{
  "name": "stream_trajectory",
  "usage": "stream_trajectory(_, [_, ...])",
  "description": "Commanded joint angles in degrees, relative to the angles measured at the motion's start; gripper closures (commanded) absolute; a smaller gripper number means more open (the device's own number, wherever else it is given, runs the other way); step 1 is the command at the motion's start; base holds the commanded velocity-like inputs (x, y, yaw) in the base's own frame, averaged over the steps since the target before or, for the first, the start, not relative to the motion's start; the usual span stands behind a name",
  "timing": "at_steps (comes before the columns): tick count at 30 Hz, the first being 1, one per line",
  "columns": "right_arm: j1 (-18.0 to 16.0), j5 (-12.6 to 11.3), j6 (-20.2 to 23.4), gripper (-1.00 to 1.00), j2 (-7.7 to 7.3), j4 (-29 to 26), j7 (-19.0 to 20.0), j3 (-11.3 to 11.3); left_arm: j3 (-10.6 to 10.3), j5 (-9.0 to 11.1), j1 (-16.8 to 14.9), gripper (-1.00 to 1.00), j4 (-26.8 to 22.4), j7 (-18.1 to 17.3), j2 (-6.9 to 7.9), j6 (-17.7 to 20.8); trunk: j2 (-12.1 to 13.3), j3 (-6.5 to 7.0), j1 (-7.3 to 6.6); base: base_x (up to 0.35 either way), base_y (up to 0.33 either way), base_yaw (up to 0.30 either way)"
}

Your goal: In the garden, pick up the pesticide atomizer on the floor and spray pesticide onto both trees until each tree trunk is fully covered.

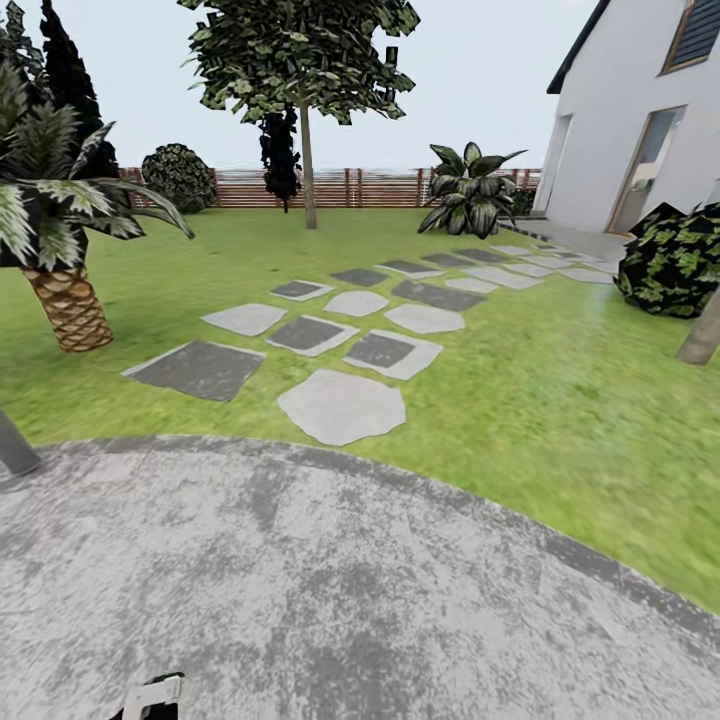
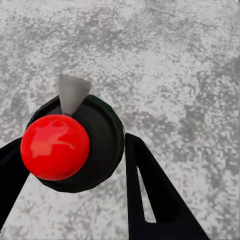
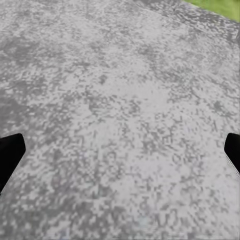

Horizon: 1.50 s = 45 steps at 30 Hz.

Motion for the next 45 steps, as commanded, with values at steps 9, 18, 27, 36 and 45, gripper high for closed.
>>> stream_trajectory(9, [-0.03, -0.01, -0.15, -1.00, -0.01, 0.04, 0.03, 0.09, -0.22, 0.64, 0.03, 1.00, 0.08, -0.27, 0.47, -0.27, -0.02, -0.05, 0.02, 0.340, 0.000, 0.000])
stream_trajectory(18, [-0.02, -0.01, -0.15, -1.00, -0.01, 0.04, 0.01, 0.10, -0.18, 0.78, 0.05, 1.00, -0.15, -0.26, 0.63, -0.30, -0.02, -0.05, 0.02, 0.340, 0.000, 0.000])
stream_trajectory(27, [-0.04, -0.01, -0.15, -1.00, -0.01, 0.04, -0.04, 0.08, -0.18, 0.72, 0.05, 1.00, -0.02, -0.18, 0.60, -0.22, -0.02, -0.05, 0.02, 0.340, 0.000, 0.000])
stream_trajectory(36, [-0.03, -0.01, -0.15, -1.00, -0.01, 0.04, 0.02, 0.07, -0.27, 0.72, 0.05, 1.00, 0.06, -0.17, 0.44, -0.22, -0.02, -0.05, 0.02, 0.340, 0.000, 0.000])
stream_trajectory(45, [-0.01, -0.01, -0.15, -1.00, -0.01, 0.04, 0.00, 0.09, -0.42, 0.34, 0.05, 1.00, 0.06, -0.24, 0.13, -0.23, -0.02, -0.05, 0.02, 0.340, 0.000, 0.000])
